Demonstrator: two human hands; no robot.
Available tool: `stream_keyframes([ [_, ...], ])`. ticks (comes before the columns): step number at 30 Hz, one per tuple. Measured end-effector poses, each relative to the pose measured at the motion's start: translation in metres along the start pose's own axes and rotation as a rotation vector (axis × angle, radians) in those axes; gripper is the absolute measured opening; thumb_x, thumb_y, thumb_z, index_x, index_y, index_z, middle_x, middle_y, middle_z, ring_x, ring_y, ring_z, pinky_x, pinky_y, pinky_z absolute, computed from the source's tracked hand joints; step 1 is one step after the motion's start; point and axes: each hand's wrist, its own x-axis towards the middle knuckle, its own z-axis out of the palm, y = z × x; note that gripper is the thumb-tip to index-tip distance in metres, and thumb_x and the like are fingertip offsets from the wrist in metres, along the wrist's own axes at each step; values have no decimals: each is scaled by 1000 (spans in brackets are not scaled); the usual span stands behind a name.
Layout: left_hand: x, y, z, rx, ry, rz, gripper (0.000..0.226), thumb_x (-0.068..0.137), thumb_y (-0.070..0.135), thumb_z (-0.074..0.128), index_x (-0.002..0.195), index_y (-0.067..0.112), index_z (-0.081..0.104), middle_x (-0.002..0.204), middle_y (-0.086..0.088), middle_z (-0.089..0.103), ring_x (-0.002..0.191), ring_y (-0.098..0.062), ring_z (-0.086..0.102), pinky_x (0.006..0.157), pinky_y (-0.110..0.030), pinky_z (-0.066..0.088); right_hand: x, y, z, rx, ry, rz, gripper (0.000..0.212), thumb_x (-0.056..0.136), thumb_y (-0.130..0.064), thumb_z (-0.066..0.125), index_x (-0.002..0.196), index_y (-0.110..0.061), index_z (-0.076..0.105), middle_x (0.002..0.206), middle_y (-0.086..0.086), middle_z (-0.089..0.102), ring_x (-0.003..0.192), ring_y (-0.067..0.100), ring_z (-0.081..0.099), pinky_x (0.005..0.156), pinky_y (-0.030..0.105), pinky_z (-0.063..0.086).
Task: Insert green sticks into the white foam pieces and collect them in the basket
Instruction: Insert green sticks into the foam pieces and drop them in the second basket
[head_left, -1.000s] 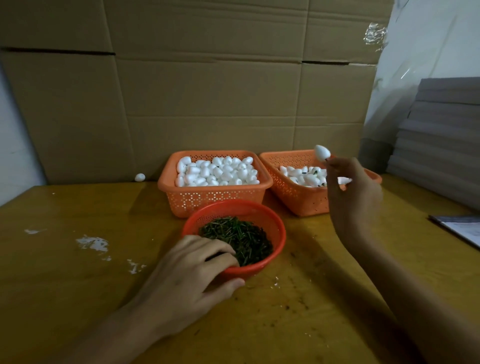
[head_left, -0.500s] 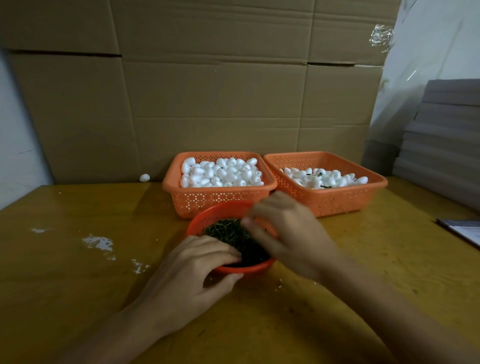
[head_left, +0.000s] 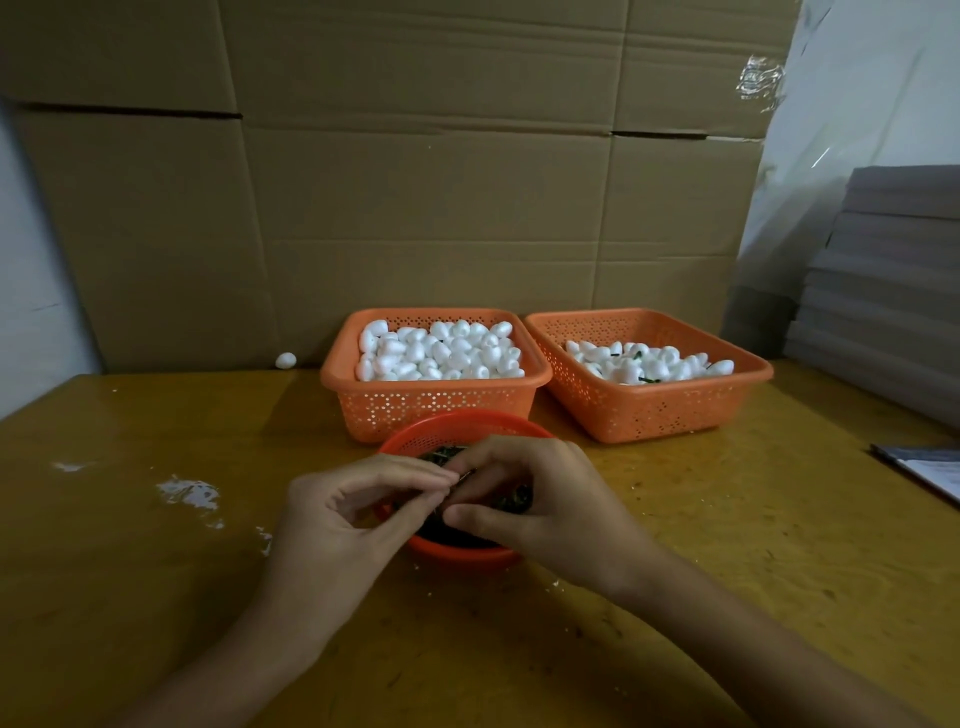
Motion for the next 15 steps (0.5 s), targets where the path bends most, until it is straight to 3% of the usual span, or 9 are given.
stream_keyframes([
  [5, 1, 1, 1, -113, 62, -13, 21, 73, 9, 85, 88, 23, 80, 94, -2, 81, 89, -20, 80, 78, -24, 63, -2, 0, 4, -17, 64, 11, 19, 86, -34, 86, 102, -32, 77, 91, -18, 77, 92, 0, 72, 85, 38, 58],
  [11, 0, -1, -1, -151, 60, -54, 22, 74, 18, 88, 92, 24, 78, 92, -5, 81, 87, -23, 80, 74, -26, 63, -3, 0, 5, -18, 92, -22, 12, 88, -32, 83, 99, -31, 78, 94, -20, 76, 93, -3, 70, 79, 23, 58],
  [15, 1, 1, 5, -108, 82, -52, 17, 73, 23, 88, 85, 30, 79, 92, -5, 79, 81, -23, 78, 66, -25, 62, -2, 3, 5, 57, 54, 15, 8, 91, -27, 82, 96, -25, 77, 90, -14, 78, 88, 4, 74, 80, 39, 62],
])
